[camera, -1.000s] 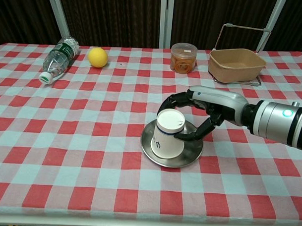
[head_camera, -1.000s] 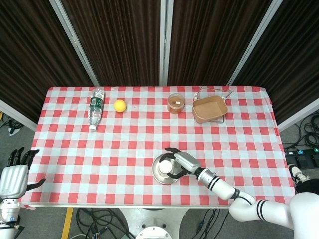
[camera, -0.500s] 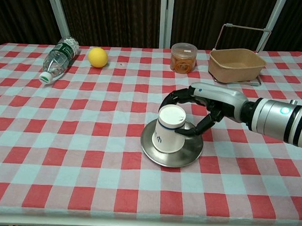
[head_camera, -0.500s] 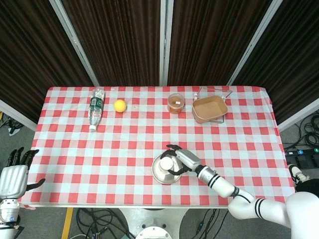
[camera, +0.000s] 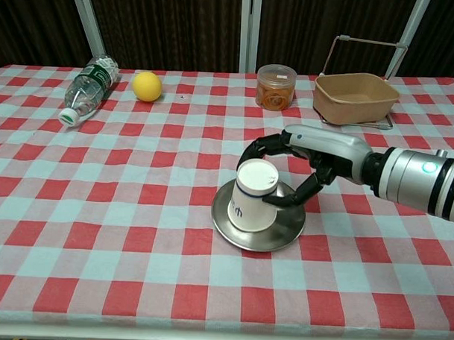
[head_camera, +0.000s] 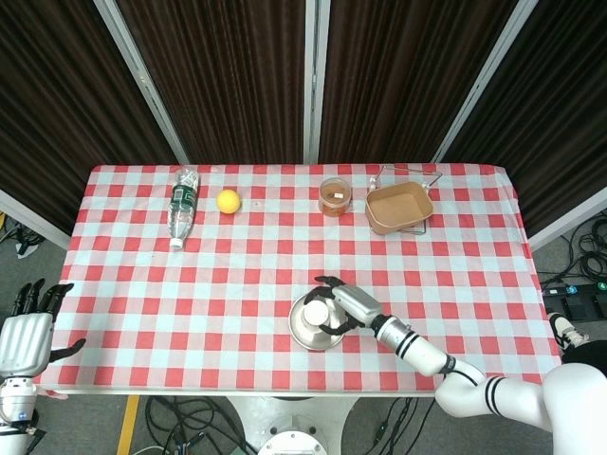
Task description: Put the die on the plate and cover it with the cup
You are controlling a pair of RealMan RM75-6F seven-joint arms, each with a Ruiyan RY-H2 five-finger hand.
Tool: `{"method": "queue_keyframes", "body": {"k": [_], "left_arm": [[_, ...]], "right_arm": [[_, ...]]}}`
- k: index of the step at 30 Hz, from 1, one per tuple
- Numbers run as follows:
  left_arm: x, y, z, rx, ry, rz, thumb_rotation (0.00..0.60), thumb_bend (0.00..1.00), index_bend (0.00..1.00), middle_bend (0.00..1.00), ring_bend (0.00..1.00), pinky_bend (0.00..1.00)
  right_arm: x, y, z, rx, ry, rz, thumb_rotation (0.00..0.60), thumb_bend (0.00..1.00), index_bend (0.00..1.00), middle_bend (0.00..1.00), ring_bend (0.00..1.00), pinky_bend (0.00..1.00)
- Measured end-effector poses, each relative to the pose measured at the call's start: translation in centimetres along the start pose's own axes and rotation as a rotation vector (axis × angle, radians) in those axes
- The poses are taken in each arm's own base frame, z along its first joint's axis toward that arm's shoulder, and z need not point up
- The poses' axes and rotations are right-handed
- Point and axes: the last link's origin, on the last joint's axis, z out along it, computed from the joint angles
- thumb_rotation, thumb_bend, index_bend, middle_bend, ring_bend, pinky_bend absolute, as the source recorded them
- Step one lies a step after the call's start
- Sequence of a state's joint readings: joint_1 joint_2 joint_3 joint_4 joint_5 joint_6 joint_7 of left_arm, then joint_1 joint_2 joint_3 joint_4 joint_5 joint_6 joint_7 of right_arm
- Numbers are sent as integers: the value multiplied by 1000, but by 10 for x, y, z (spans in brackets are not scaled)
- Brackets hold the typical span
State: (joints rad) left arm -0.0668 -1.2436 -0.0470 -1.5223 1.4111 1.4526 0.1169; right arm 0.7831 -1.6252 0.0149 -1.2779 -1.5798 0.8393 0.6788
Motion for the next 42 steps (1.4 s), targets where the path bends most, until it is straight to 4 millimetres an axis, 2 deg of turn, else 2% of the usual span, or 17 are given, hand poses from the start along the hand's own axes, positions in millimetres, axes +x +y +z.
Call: {"method": "queue_keyframes", "body": {"k": [3,11,18,25,33,40,42], "left_arm": [[0,1,1,-3,3,1,600,76,163,159,21,26],[0,-1,-1,3,2,-2,600,77,163,159,21,27],[0,0,-1,0,2,-1,600,76,163,159,21,26],[0,-2,-1,8,3,-3,600,76,163,159,21,27],[0,-1,-1,3,3,-1,600,76,163,159,21,26],[-1,-1,-1,6,1,-4,600,76,163,159,21,26],[-1,-1,-1,6,0,-4,600,76,163,159,21,27]], "right_arm": [[-6,-2,-6,12,-37,-32,600,331,549,270,0,0],[9,7,7,-30,51,-4,600,331,548,270,0,0],[-7,0,-2,8,-38,-33,600,333,545,271,0,0],[7,9,4,-31,48,-36,600,335,545,272,0,0],[-10,-5,-3,27,-25,-64,600,336,537,272,0,0],[5,6,5,-25,51,-56,600,336,534,270,0,0],[4,5,4,-20,45,-48,600,335,534,271,0,0]]}}
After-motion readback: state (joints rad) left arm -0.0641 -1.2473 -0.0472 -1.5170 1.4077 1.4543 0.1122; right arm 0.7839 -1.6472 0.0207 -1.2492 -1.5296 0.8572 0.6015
